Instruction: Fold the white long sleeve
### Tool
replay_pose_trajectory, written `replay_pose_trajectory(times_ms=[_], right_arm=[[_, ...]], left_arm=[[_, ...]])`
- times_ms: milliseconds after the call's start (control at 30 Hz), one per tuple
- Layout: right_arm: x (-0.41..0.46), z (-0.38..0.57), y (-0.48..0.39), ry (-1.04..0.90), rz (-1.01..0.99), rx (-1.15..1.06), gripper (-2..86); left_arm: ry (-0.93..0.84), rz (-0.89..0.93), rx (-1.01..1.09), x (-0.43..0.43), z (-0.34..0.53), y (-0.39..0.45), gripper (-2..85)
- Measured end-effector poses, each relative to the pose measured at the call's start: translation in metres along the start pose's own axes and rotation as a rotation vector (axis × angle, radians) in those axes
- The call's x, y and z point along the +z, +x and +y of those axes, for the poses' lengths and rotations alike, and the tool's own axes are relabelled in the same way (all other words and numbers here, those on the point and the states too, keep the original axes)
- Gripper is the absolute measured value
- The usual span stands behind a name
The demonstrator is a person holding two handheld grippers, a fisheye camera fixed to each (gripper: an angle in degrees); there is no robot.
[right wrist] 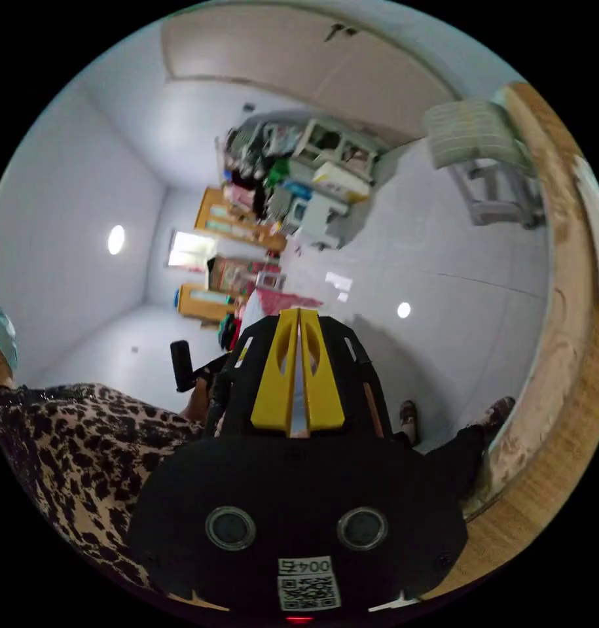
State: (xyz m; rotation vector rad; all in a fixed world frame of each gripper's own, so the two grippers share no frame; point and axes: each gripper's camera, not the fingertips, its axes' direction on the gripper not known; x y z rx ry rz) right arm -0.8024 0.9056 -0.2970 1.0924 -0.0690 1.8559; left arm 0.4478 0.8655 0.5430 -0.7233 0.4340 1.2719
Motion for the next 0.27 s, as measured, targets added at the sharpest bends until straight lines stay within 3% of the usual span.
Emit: replay_pose_trajectory(times_ms=[133,267], right_arm=[[0.172,0.008,-0.090,-0.188,0.000,-0.214,-0.7],[0.333,0.043,-0.148,-0.328,0.053,-0.277,-0.7]], left_arm=[[0.077,-0.018,-0.108,-0.097,0.101,-0.077,0.0],[0.097,-0.104,-0.160,-0.180,0.189,-0.148,0.1]])
